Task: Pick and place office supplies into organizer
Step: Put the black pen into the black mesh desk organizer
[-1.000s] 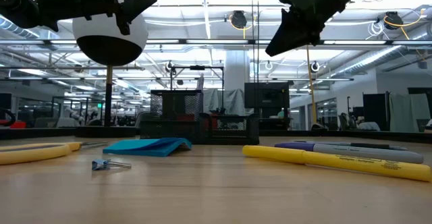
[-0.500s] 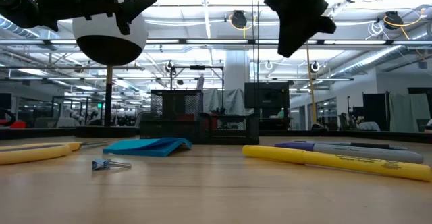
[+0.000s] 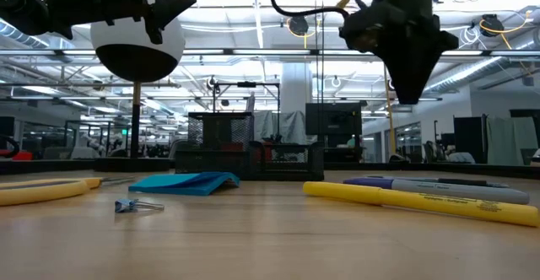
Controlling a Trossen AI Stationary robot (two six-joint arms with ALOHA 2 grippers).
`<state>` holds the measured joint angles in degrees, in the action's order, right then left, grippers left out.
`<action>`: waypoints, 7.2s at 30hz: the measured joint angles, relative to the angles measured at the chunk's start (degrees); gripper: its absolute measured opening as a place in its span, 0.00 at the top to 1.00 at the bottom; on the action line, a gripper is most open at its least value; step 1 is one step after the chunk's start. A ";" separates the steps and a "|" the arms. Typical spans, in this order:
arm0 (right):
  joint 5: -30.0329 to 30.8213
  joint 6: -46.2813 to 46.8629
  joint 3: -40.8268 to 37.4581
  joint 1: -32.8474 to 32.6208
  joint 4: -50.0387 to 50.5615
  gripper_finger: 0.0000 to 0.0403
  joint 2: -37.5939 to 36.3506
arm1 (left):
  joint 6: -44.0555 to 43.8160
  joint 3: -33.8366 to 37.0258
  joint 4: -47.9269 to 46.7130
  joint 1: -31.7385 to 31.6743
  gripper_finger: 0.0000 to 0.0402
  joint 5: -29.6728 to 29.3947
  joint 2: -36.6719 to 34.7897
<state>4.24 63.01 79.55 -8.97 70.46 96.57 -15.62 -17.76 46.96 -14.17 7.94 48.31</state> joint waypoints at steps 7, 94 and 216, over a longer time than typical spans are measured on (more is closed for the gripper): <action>0.20 2.18 0.00 -2.99 -0.76 0.82 -0.05 | 0.00 0.00 -0.02 0.00 0.48 0.00 0.00; -10.22 -1.88 -23.30 -6.12 -31.05 0.82 4.39 | 0.00 0.02 -0.16 0.00 0.48 0.00 0.00; -7.26 -53.68 -22.82 10.66 -98.93 0.95 -2.70 | -8.07 0.02 -0.55 0.97 0.48 0.04 1.16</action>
<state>-3.02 9.33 56.73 1.69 -28.48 93.86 -23.69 -17.74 46.41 -13.21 7.99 49.48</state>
